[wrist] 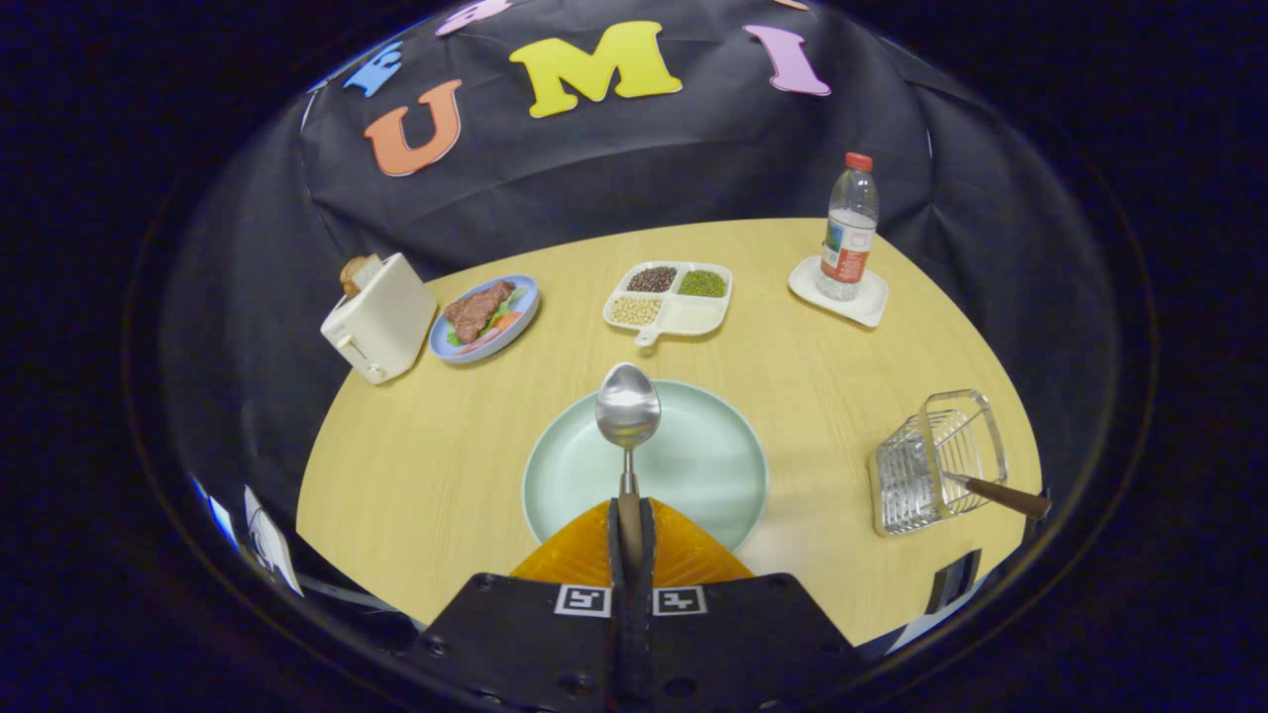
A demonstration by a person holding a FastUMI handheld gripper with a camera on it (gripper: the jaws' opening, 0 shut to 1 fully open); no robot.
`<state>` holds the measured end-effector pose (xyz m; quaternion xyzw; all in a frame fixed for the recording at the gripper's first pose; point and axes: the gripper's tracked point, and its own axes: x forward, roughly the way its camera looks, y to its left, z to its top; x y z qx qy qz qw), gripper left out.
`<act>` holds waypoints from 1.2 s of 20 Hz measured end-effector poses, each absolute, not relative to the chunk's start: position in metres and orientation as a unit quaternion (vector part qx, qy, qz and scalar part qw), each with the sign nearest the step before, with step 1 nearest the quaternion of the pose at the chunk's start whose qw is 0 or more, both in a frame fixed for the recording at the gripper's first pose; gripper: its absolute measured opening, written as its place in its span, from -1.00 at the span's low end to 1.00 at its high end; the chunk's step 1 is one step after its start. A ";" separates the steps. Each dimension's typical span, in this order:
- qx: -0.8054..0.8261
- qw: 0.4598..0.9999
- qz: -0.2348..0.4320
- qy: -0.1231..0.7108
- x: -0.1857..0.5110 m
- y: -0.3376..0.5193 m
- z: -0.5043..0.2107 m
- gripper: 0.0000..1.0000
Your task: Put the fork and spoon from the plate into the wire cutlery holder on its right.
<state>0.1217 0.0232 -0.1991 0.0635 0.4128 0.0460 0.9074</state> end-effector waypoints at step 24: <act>0.131 0.916 -0.037 0.377 0.064 -0.140 -0.173 -0.98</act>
